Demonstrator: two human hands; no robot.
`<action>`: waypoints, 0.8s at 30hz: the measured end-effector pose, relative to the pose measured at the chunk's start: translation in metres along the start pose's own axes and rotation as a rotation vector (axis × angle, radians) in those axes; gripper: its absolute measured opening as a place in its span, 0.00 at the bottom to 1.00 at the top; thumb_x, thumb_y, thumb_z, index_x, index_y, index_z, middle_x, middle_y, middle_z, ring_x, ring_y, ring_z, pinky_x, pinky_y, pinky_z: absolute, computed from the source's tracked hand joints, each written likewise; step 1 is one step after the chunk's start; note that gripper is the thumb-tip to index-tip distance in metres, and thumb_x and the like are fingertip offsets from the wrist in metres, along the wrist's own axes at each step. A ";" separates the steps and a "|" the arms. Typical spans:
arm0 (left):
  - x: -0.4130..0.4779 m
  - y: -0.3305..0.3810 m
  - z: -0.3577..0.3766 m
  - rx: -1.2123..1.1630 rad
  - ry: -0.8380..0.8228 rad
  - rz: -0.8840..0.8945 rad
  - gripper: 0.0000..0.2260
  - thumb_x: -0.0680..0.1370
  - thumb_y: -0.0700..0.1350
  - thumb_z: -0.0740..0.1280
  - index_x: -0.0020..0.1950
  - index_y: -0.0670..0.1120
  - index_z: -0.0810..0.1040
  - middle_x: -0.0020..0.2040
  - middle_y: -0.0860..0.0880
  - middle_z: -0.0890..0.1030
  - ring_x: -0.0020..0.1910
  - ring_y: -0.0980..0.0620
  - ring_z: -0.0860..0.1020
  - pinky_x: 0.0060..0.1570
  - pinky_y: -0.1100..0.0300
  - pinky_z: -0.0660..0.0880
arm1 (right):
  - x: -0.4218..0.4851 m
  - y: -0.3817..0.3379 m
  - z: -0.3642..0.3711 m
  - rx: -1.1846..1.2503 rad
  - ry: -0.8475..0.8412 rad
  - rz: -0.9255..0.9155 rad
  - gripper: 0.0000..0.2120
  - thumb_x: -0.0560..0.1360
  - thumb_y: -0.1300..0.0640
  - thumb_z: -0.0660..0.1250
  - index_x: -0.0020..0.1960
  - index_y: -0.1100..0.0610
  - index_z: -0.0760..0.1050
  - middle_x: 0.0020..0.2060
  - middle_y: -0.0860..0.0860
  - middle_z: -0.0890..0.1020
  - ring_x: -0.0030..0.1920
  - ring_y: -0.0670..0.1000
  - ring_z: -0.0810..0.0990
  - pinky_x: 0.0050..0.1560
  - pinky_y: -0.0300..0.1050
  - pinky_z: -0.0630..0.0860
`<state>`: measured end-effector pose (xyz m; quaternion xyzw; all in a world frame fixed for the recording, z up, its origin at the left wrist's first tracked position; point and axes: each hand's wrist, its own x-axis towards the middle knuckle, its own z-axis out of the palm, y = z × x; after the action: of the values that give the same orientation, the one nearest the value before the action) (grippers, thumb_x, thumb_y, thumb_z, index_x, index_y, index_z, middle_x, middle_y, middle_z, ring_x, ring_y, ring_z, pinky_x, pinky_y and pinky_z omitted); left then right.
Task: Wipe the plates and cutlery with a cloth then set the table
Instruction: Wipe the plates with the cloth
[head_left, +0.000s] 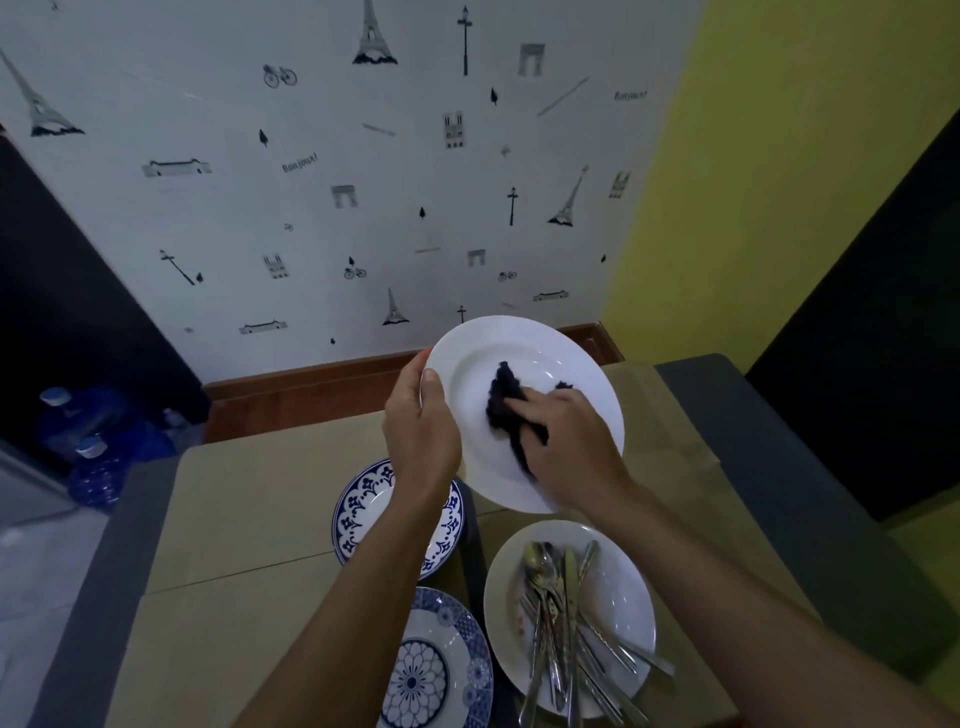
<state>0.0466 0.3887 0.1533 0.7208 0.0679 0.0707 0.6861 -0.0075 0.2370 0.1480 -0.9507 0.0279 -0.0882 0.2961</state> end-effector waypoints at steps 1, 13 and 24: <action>0.001 -0.001 0.001 0.003 0.000 0.006 0.15 0.84 0.47 0.57 0.67 0.53 0.78 0.60 0.56 0.82 0.59 0.54 0.79 0.62 0.47 0.77 | 0.000 0.000 0.002 0.021 -0.053 -0.031 0.21 0.81 0.62 0.64 0.72 0.50 0.78 0.70 0.44 0.79 0.66 0.52 0.70 0.68 0.50 0.71; 0.015 -0.022 0.013 0.017 0.021 -0.044 0.15 0.83 0.45 0.58 0.66 0.53 0.79 0.61 0.54 0.81 0.61 0.53 0.78 0.62 0.46 0.77 | 0.000 -0.003 -0.004 0.208 -0.302 -0.136 0.22 0.76 0.60 0.64 0.67 0.46 0.81 0.63 0.44 0.84 0.61 0.46 0.80 0.63 0.42 0.76; 0.026 -0.046 0.030 0.043 -0.020 -0.065 0.15 0.85 0.46 0.57 0.69 0.53 0.76 0.61 0.56 0.78 0.61 0.53 0.76 0.61 0.54 0.75 | 0.009 0.031 -0.015 0.191 -0.313 0.107 0.11 0.71 0.56 0.68 0.47 0.49 0.88 0.40 0.45 0.87 0.40 0.47 0.84 0.47 0.52 0.83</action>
<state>0.0780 0.3672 0.1060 0.7334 0.0859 0.0396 0.6732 -0.0013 0.2023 0.1437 -0.9175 0.0234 0.0742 0.3901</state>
